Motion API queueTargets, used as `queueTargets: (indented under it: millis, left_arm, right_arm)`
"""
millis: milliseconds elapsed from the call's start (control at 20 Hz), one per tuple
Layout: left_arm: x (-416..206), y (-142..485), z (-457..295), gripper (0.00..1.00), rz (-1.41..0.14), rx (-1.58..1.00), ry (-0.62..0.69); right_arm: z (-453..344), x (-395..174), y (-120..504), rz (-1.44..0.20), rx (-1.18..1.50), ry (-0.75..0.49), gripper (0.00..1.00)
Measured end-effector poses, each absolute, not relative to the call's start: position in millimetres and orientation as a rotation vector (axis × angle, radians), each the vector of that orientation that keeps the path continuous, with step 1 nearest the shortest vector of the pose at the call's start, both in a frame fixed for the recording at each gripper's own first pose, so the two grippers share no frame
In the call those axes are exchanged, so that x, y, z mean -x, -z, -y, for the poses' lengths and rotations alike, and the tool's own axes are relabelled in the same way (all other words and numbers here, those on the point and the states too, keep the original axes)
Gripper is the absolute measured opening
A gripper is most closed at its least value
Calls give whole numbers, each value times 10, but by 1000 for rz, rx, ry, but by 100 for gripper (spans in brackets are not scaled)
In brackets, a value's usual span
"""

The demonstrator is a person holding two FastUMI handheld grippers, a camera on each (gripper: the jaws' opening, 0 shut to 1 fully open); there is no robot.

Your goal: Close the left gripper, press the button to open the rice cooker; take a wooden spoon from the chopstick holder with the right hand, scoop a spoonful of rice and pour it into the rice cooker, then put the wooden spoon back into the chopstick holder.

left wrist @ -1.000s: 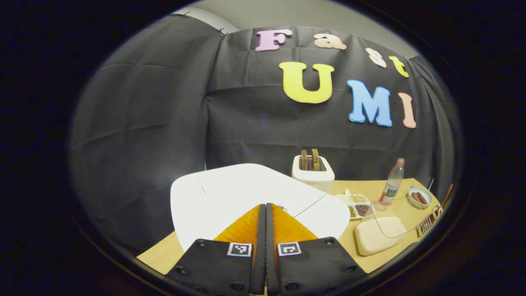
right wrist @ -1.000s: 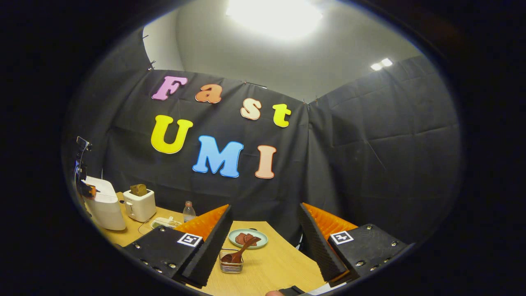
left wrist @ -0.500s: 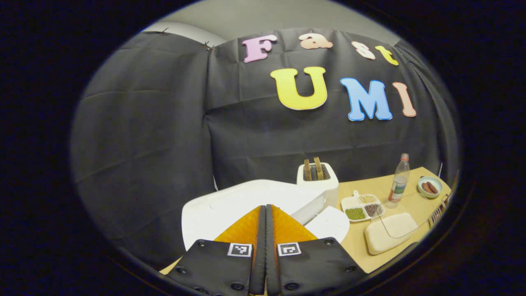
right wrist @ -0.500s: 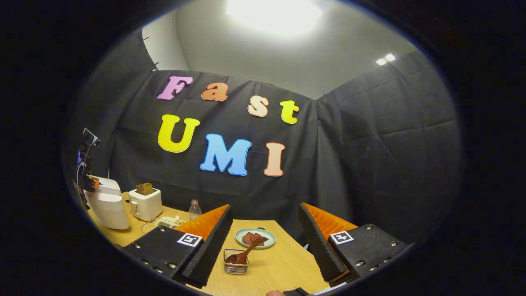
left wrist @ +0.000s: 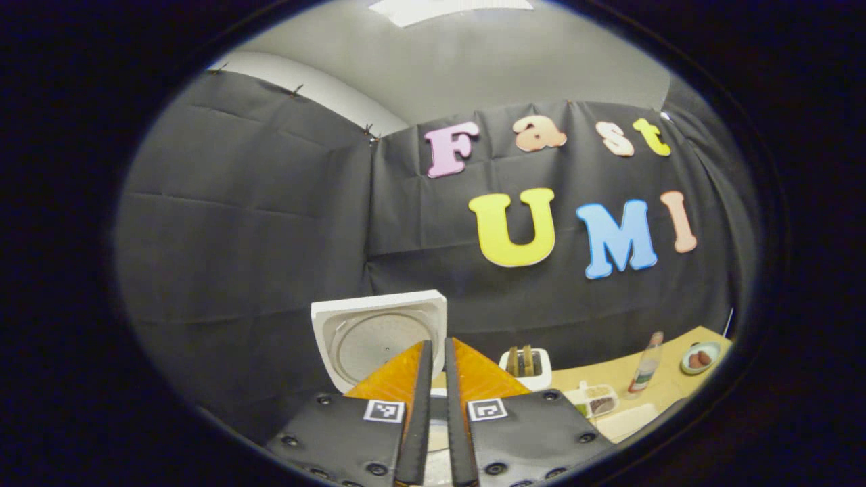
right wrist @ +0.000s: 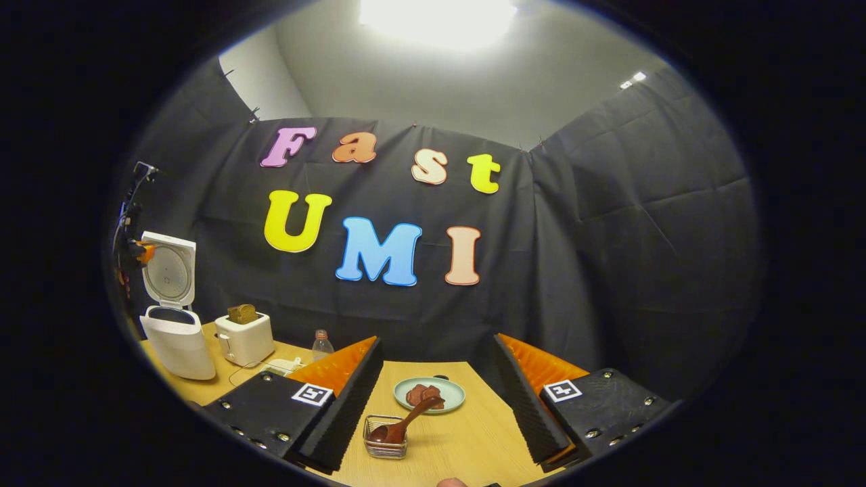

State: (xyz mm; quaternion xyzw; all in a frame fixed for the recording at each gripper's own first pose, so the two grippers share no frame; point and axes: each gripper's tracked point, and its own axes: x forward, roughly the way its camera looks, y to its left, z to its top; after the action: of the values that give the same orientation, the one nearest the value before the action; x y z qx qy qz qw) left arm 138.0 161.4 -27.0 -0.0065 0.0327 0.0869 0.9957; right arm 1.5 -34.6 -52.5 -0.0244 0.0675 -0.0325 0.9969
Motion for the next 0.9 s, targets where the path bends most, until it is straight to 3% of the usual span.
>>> queueTargets:
  millis: [200, 300, 350, 450, 500, 550, 900]
  left_arm:
    - [-965, -168, -1303, 94, 18, 49, -167]
    - [-785, -319, -1132, 99, 43, 46, -157]
    - [-698, -352, -1051, 94, 47, 42, -155]
    - [-566, -384, -918, 100, 44, 26, -151]
    - [-512, -393, -878, 94, 41, 17, -154]
    - [-442, -382, -832, 99, 34, 9, -159]
    - [-88, -496, -589, 99, 18, -47, -188]
  right_arm:
    - [389, -253, 761, -175, 1, 22, 98]
    - [415, -385, 894, -199, -30, 9, 98]
    - [423, -452, 968, -213, -49, 2, 98]
    - [425, -592, 1153, -249, -89, -13, 98]
    - [431, -664, 1256, -272, -106, -20, 98]
    - [446, -740, 1379, -296, -122, -24, 98]
    - [470, -973, 2330, -524, -240, -45, 98]
